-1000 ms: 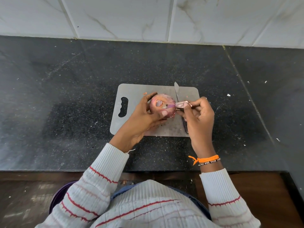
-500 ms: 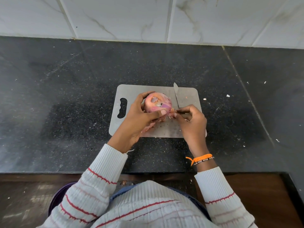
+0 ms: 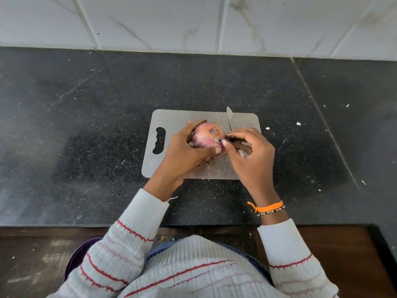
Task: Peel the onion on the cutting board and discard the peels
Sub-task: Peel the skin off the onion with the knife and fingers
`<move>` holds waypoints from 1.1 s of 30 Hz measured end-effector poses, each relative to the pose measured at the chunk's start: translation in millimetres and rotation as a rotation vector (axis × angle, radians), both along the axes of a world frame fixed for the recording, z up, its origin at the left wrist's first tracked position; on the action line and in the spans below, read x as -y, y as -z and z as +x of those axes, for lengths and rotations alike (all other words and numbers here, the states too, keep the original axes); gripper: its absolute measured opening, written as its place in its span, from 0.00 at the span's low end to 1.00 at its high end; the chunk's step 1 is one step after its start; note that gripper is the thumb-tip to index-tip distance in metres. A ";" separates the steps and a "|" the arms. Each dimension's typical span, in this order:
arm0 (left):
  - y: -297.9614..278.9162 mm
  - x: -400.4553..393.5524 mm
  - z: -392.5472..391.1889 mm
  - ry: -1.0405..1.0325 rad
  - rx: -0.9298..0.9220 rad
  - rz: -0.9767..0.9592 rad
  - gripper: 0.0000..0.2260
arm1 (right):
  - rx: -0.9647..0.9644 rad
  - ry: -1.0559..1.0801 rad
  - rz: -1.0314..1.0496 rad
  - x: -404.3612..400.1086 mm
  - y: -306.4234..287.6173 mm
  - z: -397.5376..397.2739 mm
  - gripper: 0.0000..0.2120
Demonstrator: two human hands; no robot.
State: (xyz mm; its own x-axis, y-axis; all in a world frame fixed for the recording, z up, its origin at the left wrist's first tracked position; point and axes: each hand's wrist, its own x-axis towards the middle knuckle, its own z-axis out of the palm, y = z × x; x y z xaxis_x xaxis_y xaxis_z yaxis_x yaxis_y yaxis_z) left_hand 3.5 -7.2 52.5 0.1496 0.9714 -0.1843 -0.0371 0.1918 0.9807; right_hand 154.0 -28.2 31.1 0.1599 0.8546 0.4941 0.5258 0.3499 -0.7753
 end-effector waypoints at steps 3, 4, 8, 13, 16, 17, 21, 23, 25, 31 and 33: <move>1.2 0.0 0.7 0.004 -0.021 0.007 0.29 | 0.007 -0.001 0.002 0.5 -0.2 0.6 0.05; 1.7 -0.2 0.5 0.006 -0.029 0.008 0.29 | 0.017 0.001 0.007 0.7 -0.5 0.6 0.05; 2.4 -0.8 0.4 0.009 -0.059 0.012 0.28 | 0.044 0.007 0.031 1.5 -1.9 2.0 0.04; 2.9 -0.7 0.5 0.018 -0.054 -0.007 0.29 | 0.065 0.027 0.043 0.8 0.0 4.1 0.02; 2.3 1.4 3.3 0.052 -0.053 -0.010 0.29 | 0.069 0.055 0.056 0.2 -0.5 9.5 0.01; 1.9 1.9 4.1 0.057 -0.049 -0.014 0.29 | 0.047 0.056 0.052 0.8 -1.3 10.6 0.02; 0.0 0.4 4.5 0.044 -0.028 -0.016 0.29 | -0.076 -0.005 -0.011 4.2 -4.7 7.9 0.05; -0.2 -0.5 3.8 0.041 -0.032 -0.011 0.29 | -0.054 -0.012 -0.005 4.4 -4.4 7.4 0.06; 0.4 -0.8 4.1 0.050 -0.041 -0.005 0.29 | -0.037 -0.006 0.009 4.3 -3.9 9.0 0.06; 1.4 -2.3 4.3 0.049 -0.074 0.025 0.29 | -0.007 -0.024 0.038 2.0 -2.1 11.8 0.04; 1.7 -2.7 4.4 0.048 -0.078 0.022 0.29 | 0.019 -0.018 0.046 0.6 -0.3 11.7 0.03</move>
State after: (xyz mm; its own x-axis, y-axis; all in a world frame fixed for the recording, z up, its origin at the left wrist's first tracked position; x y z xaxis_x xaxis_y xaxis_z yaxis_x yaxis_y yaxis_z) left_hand 8.0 -4.5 50.7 0.1821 0.9674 -0.1757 0.0481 0.1697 0.9843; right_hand 165.7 -28.8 31.3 0.1348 0.8336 0.5357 0.5338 0.3944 -0.7480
